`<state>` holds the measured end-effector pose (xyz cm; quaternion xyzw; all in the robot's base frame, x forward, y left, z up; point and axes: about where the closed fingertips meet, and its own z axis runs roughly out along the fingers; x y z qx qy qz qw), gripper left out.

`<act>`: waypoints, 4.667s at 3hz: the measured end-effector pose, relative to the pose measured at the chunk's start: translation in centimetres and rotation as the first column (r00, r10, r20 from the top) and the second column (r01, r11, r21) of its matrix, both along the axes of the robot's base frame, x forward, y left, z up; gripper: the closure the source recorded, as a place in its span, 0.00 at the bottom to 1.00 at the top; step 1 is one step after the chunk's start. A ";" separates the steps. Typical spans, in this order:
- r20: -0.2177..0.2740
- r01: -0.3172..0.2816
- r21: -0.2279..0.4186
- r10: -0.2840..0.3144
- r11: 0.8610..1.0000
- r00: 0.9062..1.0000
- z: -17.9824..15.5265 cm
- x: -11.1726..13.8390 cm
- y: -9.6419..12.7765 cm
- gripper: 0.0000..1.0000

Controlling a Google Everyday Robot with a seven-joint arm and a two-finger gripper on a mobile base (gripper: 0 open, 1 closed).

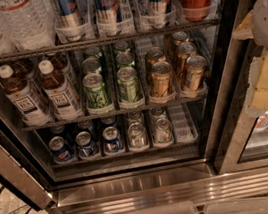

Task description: Pick coke can from top shelf of fridge

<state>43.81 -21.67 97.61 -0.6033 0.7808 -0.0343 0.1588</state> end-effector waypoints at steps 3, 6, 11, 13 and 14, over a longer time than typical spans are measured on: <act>0.004 -0.002 0.068 0.002 0.998 1.000 -5.4 1.1 3.7 0.00; 0.004 0.012 0.437 -0.015 0.899 1.000 -19.7 -2.7 12.6 0.00; 0.184 0.136 0.800 -0.455 0.585 0.871 -15.5 2.6 12.7 0.00; 0.280 0.057 0.888 -0.635 0.456 0.720 -11.2 6.9 12.5 0.00; 0.283 0.013 0.921 -0.691 0.390 0.665 -8.5 7.9 14.5 0.00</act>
Offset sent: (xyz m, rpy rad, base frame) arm 0.0187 0.0252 -0.0438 0.0734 -0.0126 -0.0075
